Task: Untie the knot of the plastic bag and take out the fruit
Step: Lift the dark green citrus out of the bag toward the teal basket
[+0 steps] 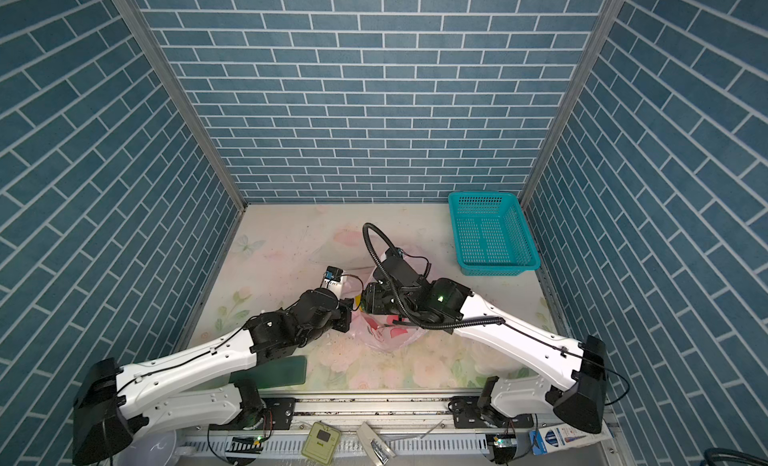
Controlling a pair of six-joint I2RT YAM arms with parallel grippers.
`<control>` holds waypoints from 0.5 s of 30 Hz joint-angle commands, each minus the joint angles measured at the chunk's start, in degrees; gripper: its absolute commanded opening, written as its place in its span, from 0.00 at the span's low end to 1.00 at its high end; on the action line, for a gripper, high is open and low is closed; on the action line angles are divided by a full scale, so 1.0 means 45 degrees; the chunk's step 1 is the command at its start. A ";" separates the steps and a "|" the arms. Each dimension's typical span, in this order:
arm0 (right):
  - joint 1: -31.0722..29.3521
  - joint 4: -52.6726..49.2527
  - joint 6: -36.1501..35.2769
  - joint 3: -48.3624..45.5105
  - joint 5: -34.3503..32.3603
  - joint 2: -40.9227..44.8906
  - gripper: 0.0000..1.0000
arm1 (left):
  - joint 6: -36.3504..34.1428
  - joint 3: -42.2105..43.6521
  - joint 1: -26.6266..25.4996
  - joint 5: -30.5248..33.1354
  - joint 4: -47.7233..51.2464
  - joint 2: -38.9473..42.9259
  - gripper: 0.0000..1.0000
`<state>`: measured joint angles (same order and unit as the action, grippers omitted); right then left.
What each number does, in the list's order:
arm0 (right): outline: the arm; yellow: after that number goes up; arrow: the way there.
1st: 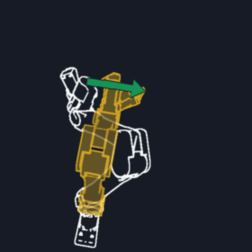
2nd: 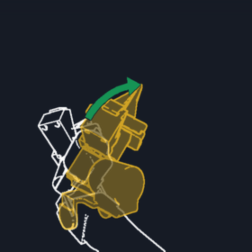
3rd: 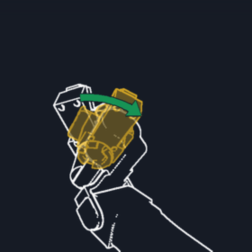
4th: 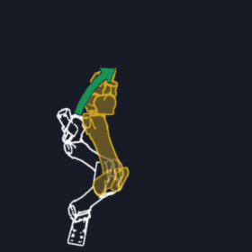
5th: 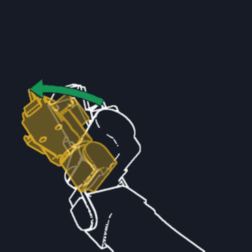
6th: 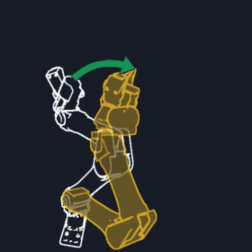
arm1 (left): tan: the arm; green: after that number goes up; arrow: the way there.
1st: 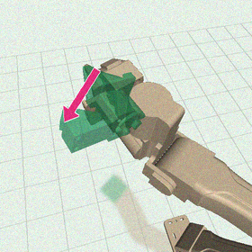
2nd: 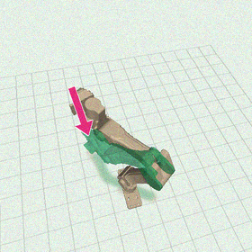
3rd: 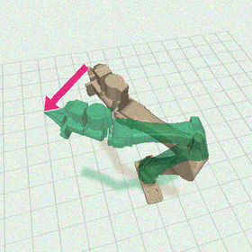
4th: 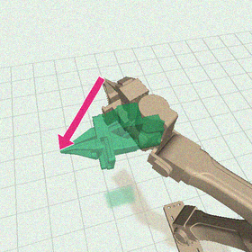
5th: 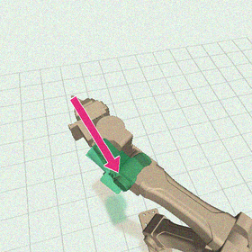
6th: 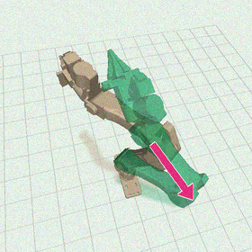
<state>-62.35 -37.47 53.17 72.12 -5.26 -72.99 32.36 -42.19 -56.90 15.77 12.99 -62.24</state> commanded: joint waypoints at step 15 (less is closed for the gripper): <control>0.6088 -0.2219 -0.2653 0.3867 0.1416 0.1054 0.36 | -0.0379 -0.0134 0.0123 -0.0521 0.0001 0.0415 0.00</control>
<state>-39.40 -44.80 45.63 86.96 -1.61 -69.28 31.51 -42.19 -56.64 14.48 12.97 -61.19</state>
